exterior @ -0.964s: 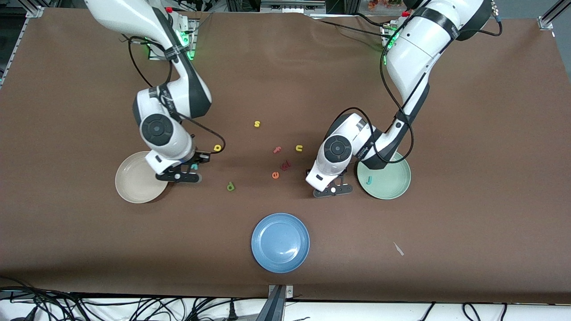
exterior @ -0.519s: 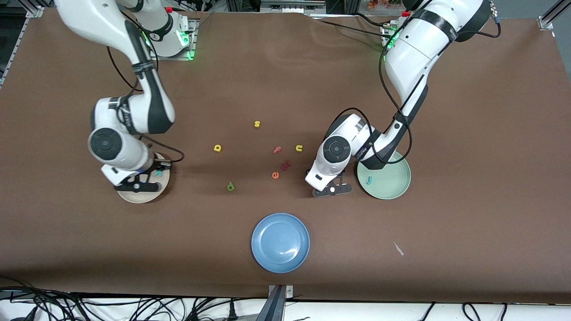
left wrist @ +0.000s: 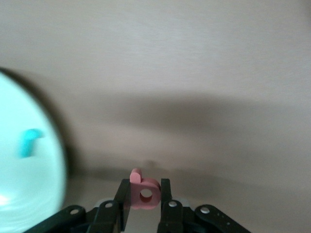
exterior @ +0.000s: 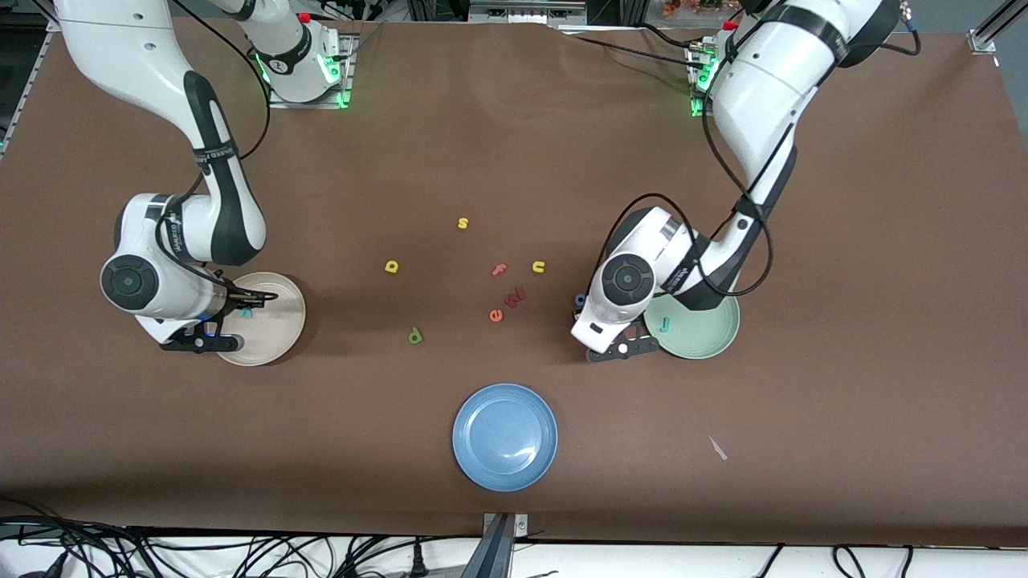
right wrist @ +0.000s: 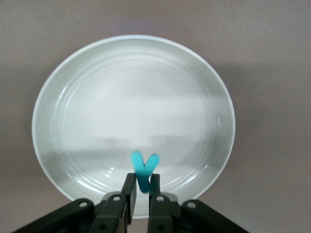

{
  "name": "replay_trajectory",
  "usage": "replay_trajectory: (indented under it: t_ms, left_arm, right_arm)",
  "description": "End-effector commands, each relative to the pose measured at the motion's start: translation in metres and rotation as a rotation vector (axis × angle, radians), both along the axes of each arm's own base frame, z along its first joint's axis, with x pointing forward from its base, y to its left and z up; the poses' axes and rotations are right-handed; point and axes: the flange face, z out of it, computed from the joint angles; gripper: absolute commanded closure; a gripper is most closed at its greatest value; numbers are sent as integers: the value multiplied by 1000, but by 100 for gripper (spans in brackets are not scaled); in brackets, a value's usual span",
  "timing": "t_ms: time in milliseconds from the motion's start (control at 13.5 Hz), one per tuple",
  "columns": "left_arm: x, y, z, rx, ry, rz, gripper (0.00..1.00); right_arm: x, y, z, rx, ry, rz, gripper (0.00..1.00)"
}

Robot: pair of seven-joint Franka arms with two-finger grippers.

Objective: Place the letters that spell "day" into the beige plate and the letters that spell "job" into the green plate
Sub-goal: 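Place the teal y on the cream plate while the left gripper grasps pink b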

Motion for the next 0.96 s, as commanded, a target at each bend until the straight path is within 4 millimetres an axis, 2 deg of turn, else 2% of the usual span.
replay_trajectory:
  t_ms: [0, 222, 371, 519, 593, 667, 742, 816, 890]
  left_arm:
    - [-11, 23, 25, 81, 86, -65, 100]
    - [-24, 44, 8, 139, 190, -98, 100]
    - [-19, 67, -1, 167, 197, -123, 100]
    - [-9, 97, -6, 149, 206, -167, 100]
    - [-6, 103, -6, 135, 207, -180, 100]
    - [-6, 103, -7, 132, 210, -184, 78]
    - [-7, 102, -10, 134, 214, -190, 21]
    - [-8, 99, -10, 138, 212, -197, 0]
    - [-8, 94, -7, 131, 207, -197, 0]
  right_arm:
    - [5, 9, 11, 25, 17, 15, 0]
    - [9, 22, 35, 31, 68, 10, 0]
    - [3, 41, 49, 49, 98, 29, 0]
    - [-4, 48, 70, 78, 92, 20, 0]
    - [-7, 51, 81, 111, 86, -3, 0]
    - [-10, 53, 95, 119, 77, -32, 0]
    - [-14, 58, 103, 119, 85, -65, 0]
    - [-20, 68, 108, 122, 86, -76, 0]
    - [-27, 73, 114, 125, 74, -95, 0]
